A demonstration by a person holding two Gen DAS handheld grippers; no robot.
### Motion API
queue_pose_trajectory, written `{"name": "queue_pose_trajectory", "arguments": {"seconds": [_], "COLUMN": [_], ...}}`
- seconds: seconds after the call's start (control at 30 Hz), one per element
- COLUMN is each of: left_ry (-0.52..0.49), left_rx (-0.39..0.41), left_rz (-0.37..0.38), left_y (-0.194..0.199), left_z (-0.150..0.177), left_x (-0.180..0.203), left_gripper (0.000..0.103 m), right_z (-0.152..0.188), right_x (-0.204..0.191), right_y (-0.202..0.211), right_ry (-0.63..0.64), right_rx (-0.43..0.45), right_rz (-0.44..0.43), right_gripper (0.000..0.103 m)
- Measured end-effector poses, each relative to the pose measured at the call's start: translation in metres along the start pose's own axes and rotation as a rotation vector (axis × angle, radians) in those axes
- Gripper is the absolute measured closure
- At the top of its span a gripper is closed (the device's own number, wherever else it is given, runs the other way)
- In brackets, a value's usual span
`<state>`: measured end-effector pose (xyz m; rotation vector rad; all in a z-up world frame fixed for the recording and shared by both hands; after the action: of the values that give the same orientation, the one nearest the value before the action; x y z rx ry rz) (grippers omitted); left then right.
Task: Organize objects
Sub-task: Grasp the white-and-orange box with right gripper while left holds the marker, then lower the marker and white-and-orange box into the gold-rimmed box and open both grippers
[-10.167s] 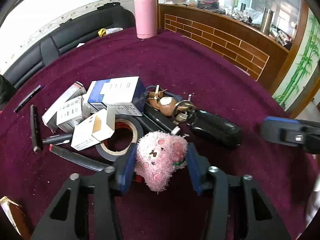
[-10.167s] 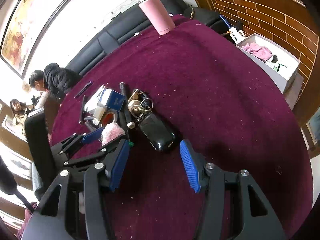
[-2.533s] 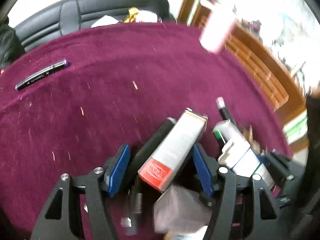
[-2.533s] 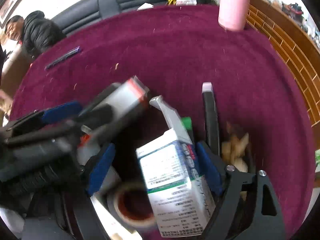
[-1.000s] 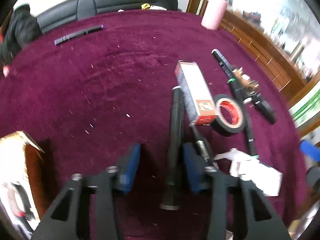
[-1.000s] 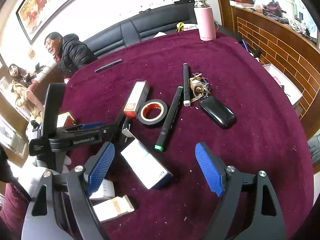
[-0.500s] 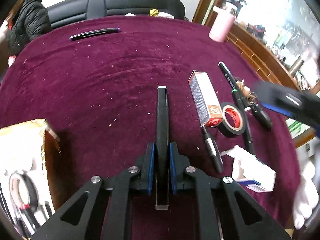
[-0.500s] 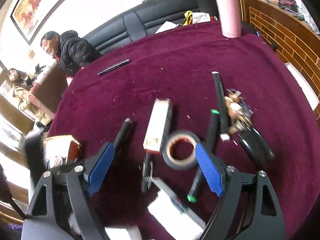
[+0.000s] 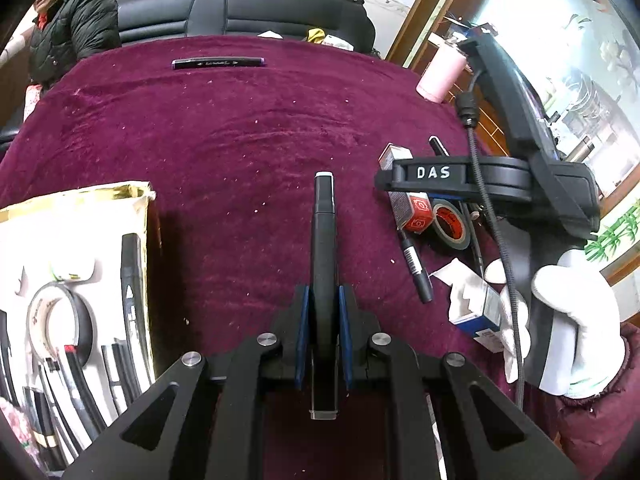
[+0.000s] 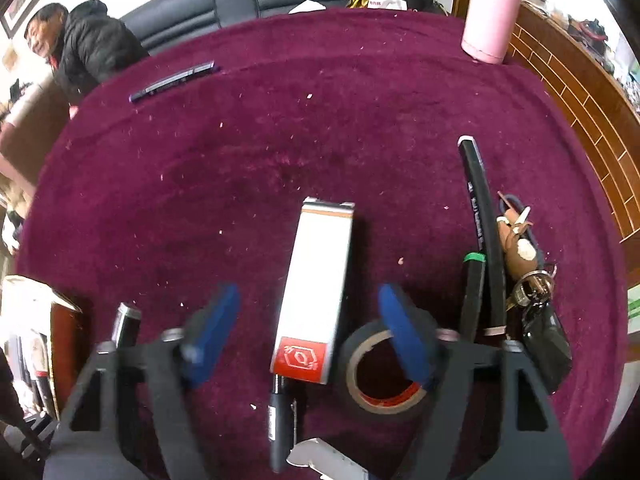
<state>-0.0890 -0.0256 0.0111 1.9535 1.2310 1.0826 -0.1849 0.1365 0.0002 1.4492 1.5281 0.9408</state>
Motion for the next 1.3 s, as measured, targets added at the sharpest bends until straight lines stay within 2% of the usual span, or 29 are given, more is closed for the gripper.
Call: {"name": "queue_pose_trajectory", "arguments": {"seconds": [0.07,0.23,0.37,0.5,0.7,0.9,1.03,1.3], "left_ry": [0.003,0.009,0.017,0.029,0.055,0.107,0.158,0.278], "left_rx": [0.001,0.008,0.017,0.031,0.076,0.13,0.158,0.157], "left_rz": [0.001,0.004,0.013,0.025,0.022,-0.031,-0.093,-0.193], "left_y": [0.002,0.007,0.014,0.026,0.066,0.116,0.147,0.176], "left_z": [0.003,0.008,0.014,0.02,0.038,0.061,0.08,0.122], "left_x": [-0.001,-0.002,-0.001,-0.004,-0.02,-0.061,-0.104,-0.186], "left_gripper": [0.092,0.092,0.092,0.092,0.092,0.092,0.092,0.092], "right_z": [0.002,0.009,0.014,0.024,0.054,0.086,0.103,0.134], "right_x": [0.0,0.003,0.005,-0.002,-0.031,-0.088,-0.13,-0.195], "right_y": [-0.004,0.001,0.022,0.048,0.083,0.1,0.103,0.089], "right_ry": [-0.004,-0.026,-0.039,-0.044,-0.017,0.049,0.101,0.168], "right_rx": [-0.018,-0.017,0.01,0.031,0.037,0.009,-0.018,-0.088], "right_rz": [-0.003,-0.057,-0.095,-0.17,-0.297,-0.415,-0.477,-0.512], "right_gripper": [0.078,0.078,0.078,0.078,0.078,0.078,0.077,0.077]}}
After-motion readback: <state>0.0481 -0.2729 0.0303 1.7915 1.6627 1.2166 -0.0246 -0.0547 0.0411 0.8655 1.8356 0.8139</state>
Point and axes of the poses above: each gripper's, at about its wrist camera, not at the fingertips, and y roughly against the way its jaws point, x to its right, z to its underside, the point moved 4 cm from there along -y, roughly the way its jaws point, and after that the axes turned 2 degrees about z, right-handed, at the moved point
